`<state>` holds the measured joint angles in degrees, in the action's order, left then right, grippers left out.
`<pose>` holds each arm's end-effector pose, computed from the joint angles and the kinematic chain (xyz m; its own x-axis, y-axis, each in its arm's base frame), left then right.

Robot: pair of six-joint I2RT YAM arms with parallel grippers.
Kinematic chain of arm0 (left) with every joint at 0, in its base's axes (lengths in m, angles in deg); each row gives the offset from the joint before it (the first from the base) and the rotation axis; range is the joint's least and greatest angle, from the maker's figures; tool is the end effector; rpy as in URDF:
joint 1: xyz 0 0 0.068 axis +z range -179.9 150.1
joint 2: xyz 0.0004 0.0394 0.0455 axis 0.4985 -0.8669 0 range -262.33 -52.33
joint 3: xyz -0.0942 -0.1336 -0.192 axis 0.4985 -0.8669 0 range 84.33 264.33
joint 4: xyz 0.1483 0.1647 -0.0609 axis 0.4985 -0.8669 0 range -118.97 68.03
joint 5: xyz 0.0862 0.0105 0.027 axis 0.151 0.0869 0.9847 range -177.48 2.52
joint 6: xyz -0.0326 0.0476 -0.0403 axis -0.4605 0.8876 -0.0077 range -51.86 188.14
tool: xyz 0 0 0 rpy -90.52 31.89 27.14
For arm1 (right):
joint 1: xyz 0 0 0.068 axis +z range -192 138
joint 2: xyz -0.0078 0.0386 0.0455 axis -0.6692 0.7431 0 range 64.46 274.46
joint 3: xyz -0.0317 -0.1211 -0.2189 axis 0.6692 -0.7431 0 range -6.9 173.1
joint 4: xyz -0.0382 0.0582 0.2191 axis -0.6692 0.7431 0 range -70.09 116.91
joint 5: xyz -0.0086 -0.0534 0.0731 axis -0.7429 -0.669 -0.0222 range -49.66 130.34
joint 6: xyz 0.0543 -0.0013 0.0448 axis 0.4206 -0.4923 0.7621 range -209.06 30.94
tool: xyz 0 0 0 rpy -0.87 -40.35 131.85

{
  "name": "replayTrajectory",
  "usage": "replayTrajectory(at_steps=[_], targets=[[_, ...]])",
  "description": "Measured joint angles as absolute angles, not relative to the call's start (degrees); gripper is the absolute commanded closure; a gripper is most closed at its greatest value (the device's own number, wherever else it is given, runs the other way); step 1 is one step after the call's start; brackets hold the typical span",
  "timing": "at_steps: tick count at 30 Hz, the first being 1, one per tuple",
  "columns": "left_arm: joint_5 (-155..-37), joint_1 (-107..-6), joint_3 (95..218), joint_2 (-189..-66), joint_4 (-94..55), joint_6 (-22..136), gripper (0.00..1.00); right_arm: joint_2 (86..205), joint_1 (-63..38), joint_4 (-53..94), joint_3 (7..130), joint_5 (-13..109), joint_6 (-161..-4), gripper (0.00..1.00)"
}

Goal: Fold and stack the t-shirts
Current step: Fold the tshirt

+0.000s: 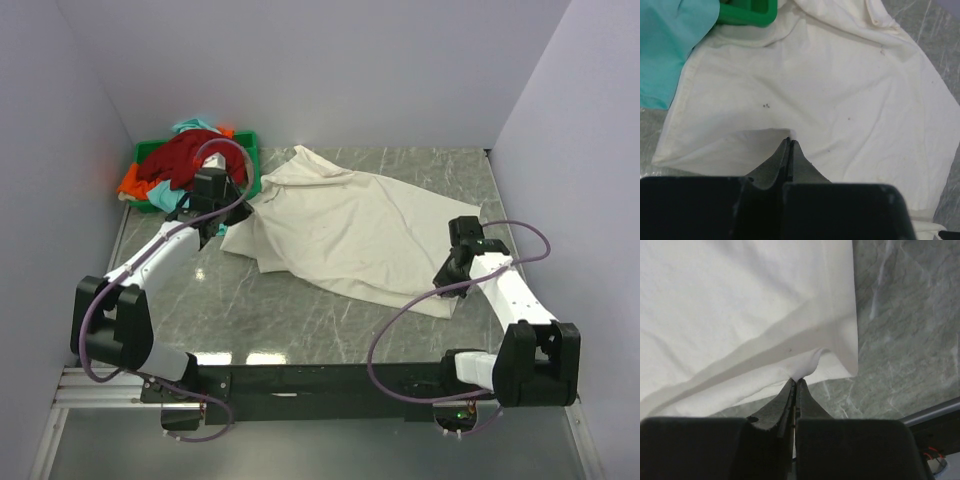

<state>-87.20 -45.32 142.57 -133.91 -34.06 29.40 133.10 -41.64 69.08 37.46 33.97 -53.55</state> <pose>0.2981 -0.0819 0.2487 -0.6000 -0.4836 -0.6373 -0.1453 0.8492 -0.5077 0.1861 -0.0052 0.1816 -0.7656 0.5724 -0.2937 0.5773 0.8127 0.0790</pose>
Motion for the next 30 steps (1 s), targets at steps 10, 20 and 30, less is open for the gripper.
replayTrajectory(at_steps=[10, 20, 30], targets=[[-90.9, -44.3, 148.6, -141.3, -31.7, 29.6, 1.00, 136.2, -47.1, 67.4, 39.8, 34.1, -56.4, 1.00], [-92.9, -44.0, 156.5, -147.8, -30.6, 29.7, 1.00, 137.1, -51.0, 67.0, 42.1, 33.9, -58.1, 1.00], [-94.4, -44.0, 162.5, -155.3, -30.3, 30.9, 1.00, 140.8, -52.8, 66.5, 45.9, 34.0, -58.9, 1.00]])
